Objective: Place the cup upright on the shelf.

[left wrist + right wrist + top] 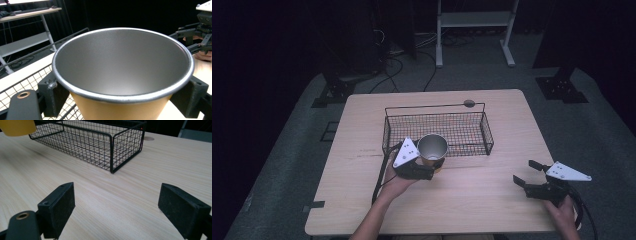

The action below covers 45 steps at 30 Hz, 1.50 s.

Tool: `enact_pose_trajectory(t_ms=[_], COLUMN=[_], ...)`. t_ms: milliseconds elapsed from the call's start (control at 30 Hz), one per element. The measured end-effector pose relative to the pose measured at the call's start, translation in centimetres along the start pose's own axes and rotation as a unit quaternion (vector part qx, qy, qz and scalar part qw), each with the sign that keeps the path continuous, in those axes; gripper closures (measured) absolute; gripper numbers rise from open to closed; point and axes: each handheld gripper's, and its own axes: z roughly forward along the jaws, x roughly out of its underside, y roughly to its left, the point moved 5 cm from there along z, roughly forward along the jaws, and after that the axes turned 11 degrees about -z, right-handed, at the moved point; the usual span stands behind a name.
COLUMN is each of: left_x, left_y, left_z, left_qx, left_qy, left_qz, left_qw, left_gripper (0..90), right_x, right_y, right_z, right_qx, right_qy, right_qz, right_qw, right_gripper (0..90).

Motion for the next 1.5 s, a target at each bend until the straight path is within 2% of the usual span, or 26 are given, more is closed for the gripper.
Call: enact_pose_trajectory(t_ms=[267,500,767,1500], left_x=[-1.4,-2.7,-4.5,-6.7], left_y=[0.6,0.9,1.9,4.9], left_z=[0.1,0.4,1.0,3.5], left_qx=[0.007,0.012,0.016,0.009], left_qy=[-0.002,-0.001,-0.003,0.005], left_qz=[-0.001,0.007,0.007,0.001], left_qw=[1.0000,0.9999,0.9998,0.9999], left_gripper=[13.9,14.0,13.9,13.9], right_x=[0.0,0.0,0.0,0.0], right_y=[0.0,-0.1,-0.1,-0.2], right_z=[0.0,0.0,0.0,-0.1], right_qx=[0.000,0.001,0.001,0.002], right_qy=[-0.001,-0.001,-0.001,-0.005], right_qz=[0.001,0.003,0.003,0.006], right_qw=[1.0000,1.0000,1.0000,1.0000], right_gripper=[13.0,13.0,13.0,13.0])
